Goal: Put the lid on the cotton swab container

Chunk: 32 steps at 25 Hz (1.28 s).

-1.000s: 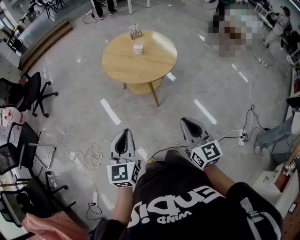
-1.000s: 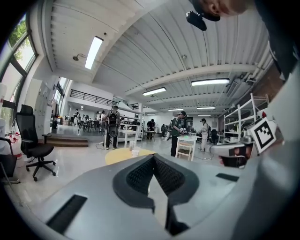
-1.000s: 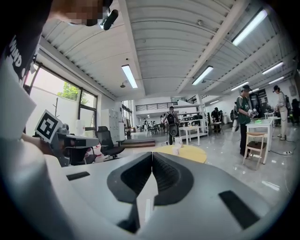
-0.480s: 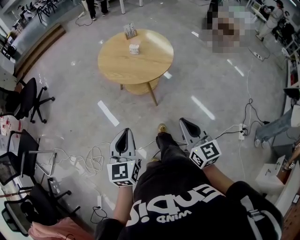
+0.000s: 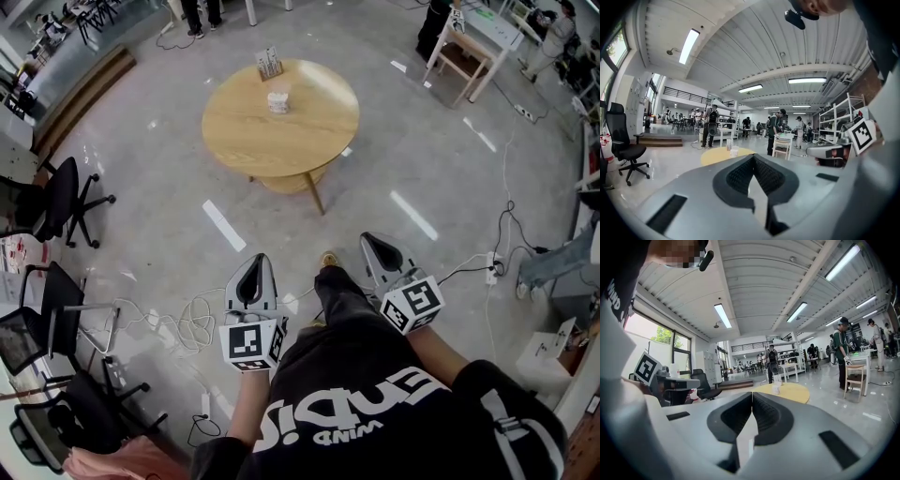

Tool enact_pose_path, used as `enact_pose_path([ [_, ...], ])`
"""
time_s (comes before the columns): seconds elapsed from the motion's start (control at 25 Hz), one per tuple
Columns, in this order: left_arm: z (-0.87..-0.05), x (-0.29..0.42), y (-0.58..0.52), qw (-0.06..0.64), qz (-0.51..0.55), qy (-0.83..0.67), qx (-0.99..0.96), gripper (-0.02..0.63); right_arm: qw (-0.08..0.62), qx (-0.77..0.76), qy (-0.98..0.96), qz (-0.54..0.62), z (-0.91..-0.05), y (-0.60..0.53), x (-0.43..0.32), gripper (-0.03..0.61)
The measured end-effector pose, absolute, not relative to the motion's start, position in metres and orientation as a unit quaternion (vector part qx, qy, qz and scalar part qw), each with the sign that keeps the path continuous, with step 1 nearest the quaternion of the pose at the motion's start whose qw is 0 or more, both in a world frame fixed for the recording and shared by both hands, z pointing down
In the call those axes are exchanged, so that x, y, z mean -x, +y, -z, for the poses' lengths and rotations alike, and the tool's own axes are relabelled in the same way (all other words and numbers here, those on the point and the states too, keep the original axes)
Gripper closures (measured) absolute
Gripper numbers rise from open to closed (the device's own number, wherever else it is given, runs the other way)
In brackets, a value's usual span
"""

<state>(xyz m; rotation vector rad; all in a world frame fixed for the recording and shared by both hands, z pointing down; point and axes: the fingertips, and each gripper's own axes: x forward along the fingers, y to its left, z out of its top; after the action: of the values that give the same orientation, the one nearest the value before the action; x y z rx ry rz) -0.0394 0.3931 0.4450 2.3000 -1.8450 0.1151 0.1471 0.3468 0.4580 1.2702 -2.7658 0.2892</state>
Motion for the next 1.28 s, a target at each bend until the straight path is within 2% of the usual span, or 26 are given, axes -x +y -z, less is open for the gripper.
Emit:
enact_pose_path([
  [1.28, -0.413, 0.053, 0.184, 0.087, -0.030, -0.649, -0.755, 0.603, 0.038, -0.375, -0.921, -0.097, -0.439, 0.126, -0.128, 0.575],
])
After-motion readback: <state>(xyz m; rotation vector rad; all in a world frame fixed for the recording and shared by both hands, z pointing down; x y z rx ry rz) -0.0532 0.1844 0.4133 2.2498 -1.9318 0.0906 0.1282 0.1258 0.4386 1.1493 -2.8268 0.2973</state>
